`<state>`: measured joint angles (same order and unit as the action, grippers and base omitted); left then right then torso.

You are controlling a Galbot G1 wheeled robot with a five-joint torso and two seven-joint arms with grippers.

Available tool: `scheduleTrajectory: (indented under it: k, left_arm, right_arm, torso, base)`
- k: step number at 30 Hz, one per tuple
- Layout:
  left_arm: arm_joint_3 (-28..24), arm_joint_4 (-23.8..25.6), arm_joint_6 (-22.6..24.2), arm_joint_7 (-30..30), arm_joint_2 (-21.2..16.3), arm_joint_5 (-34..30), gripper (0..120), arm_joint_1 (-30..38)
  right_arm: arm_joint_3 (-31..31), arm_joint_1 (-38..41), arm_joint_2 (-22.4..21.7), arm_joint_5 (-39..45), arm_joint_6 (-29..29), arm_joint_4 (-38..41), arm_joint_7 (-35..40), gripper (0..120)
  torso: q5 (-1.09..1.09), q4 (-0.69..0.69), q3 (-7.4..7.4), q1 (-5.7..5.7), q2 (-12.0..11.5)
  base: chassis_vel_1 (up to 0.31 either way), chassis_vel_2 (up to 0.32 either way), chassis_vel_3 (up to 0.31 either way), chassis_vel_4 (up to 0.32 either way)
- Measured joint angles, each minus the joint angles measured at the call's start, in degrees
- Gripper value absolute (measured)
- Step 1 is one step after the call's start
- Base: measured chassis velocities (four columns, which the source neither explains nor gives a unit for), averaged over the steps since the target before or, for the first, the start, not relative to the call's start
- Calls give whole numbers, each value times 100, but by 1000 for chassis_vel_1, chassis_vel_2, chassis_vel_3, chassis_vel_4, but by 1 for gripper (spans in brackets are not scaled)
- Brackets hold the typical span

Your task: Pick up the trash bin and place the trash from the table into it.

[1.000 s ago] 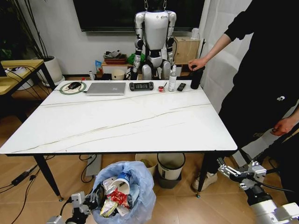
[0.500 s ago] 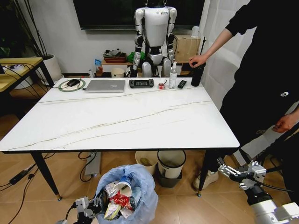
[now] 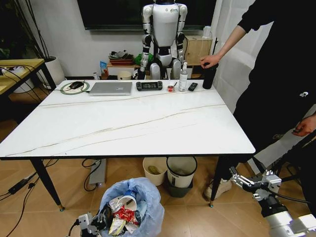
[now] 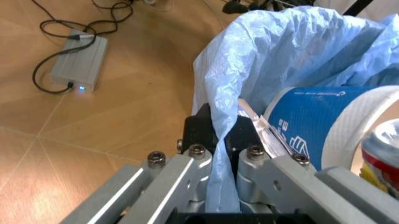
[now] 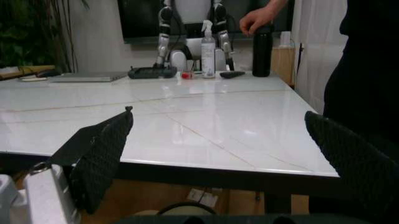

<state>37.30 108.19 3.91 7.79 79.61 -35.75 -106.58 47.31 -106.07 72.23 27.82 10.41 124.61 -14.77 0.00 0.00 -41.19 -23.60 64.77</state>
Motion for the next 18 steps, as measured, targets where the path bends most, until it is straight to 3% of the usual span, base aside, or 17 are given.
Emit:
scheduleTrajectory:
  k: [8,18]
  left_arm:
    - [52,-185,21,-16,-32,-91,0,93]
    - [91,-774,50,-28,-92,-122,0,439]
  right_arm:
    - [0,0,0,0,0,0,0,100]
    - [0,1,0,0,0,0,0,100]
  torso:
    - [0,0,141,118,-260]
    - [0,0,346,281,-629]
  base:
    - [0,0,0,0]
    - [0,0,0,0]
